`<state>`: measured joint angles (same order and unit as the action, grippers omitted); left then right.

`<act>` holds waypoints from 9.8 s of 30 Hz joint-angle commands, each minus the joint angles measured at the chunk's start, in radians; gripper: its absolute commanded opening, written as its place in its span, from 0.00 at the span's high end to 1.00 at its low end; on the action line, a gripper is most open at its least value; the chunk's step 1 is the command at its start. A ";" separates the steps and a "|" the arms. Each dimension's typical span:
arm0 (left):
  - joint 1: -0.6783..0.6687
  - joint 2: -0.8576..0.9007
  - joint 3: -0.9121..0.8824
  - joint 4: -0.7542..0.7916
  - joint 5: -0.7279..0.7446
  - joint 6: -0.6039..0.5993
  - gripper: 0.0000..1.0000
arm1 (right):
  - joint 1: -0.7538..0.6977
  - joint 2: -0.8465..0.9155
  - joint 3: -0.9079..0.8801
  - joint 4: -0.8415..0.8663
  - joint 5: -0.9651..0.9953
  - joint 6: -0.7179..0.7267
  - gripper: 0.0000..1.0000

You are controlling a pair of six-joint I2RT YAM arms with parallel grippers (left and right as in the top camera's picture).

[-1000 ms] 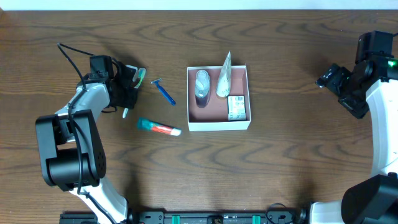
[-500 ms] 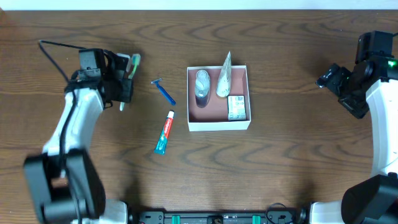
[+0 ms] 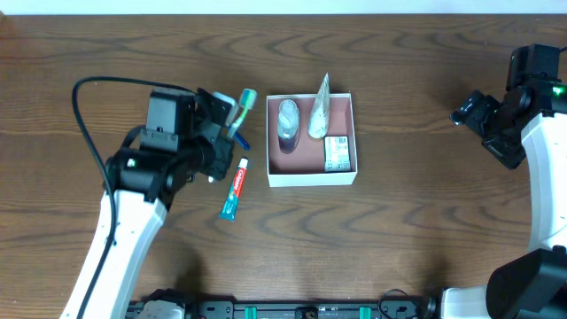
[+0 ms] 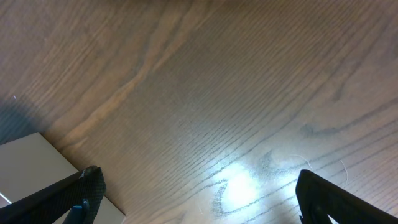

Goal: Pack container
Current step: 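Carry the toothbrush into the box and release it, then withdraw the left gripper from the box toward the toothpaste, then grasp the red-and-white toothpaste tube with the left gripper, then lower the toothpaste tube into the box and open the left gripper, then move the left gripper out of the box to the blue razor, then close the left gripper on the blue razor handle and lift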

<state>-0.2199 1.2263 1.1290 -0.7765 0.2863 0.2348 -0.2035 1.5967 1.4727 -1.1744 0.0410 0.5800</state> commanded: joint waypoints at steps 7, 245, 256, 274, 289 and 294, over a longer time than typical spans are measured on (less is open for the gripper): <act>-0.135 -0.021 -0.007 -0.038 0.260 0.486 0.94 | -0.007 -0.007 0.010 0.000 0.007 -0.013 0.01; -0.027 0.724 0.005 0.449 -0.354 -1.025 0.56 | -0.007 -0.007 0.010 0.000 0.007 -0.013 0.01; -0.026 0.735 0.005 0.307 -0.382 -0.994 0.56 | -0.007 -0.007 0.010 0.000 0.007 -0.013 0.01; 0.076 0.738 0.024 0.294 -0.267 -0.875 0.59 | -0.007 -0.007 0.010 0.000 0.007 -0.013 0.01; 0.079 0.738 0.024 0.294 -0.271 -0.803 0.86 | -0.007 -0.007 0.010 0.000 0.007 -0.013 0.01; 0.079 0.738 0.024 0.290 -0.271 -0.802 0.93 | -0.007 -0.007 0.010 0.000 0.007 -0.013 0.01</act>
<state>-0.1455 1.9244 1.1637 -0.4694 0.0162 -0.5762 -0.2035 1.5967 1.4727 -1.1740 0.0410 0.5800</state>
